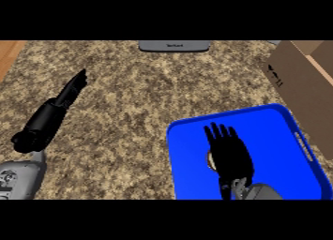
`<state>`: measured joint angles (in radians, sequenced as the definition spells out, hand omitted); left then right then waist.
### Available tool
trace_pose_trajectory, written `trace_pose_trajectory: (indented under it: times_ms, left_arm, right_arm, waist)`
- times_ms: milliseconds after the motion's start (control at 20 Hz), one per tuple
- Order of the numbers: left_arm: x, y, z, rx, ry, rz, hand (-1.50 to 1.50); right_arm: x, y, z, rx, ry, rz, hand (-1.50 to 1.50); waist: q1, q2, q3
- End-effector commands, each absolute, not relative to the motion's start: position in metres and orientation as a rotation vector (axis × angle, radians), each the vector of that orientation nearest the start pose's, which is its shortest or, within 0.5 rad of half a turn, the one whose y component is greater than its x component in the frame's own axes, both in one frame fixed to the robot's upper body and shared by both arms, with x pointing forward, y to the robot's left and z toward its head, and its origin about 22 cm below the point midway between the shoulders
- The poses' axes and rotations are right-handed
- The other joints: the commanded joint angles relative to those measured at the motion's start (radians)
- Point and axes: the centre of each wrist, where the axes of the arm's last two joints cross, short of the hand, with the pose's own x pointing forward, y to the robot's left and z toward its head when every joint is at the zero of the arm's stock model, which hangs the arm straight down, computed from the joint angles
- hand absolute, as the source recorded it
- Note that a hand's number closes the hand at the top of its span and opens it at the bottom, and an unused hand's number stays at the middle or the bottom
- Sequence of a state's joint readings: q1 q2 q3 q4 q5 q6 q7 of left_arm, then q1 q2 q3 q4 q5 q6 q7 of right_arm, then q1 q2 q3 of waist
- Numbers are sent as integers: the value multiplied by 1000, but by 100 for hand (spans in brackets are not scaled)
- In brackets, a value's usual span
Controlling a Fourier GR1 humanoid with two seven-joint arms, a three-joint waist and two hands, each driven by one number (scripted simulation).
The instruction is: Pick the cupcake from the tray and place it in the cardboard box
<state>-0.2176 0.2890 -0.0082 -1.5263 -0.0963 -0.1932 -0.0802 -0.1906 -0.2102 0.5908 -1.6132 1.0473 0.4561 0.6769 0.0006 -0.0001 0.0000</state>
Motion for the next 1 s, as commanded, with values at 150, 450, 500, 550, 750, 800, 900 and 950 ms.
trace_pose_trajectory:
  times_ms: [150,450,500,550,750,800,900,950]
  left_arm:
    - [299,279,65,101,-1760,-528,0]
    - [288,276,81,96,-1758,-529,0]
    - [283,272,68,98,-1734,-533,0]
    - [290,267,59,86,-1749,-535,0]
    - [289,253,59,73,-1770,-547,0]
    - [291,258,63,58,-1765,-568,0]
    - [296,261,72,65,-1778,-570,0]
    - [295,251,77,41,-1775,-589,0]
  right_arm:
    - [234,-155,3,-860,-1000,1585,150]
    - [251,-132,20,-981,-1146,1581,150]
    - [236,-116,7,-956,-1159,1581,150]
    - [247,-119,0,-976,-1159,1590,150]
    - [341,-161,43,-885,-1171,1283,150]
    - [356,-161,53,-875,-1167,1222,150]
    - [380,-180,68,-889,-1191,1126,150]
    - [389,-180,71,-899,-1211,1101,150]
  waist:
    - [-1,1,0]
    - [5,-1,0]
    - [3,-1,0]
    - [1,0,0]
    - [36,15,2]
    - [50,20,2]
    - [57,24,3]
    - [64,23,3]
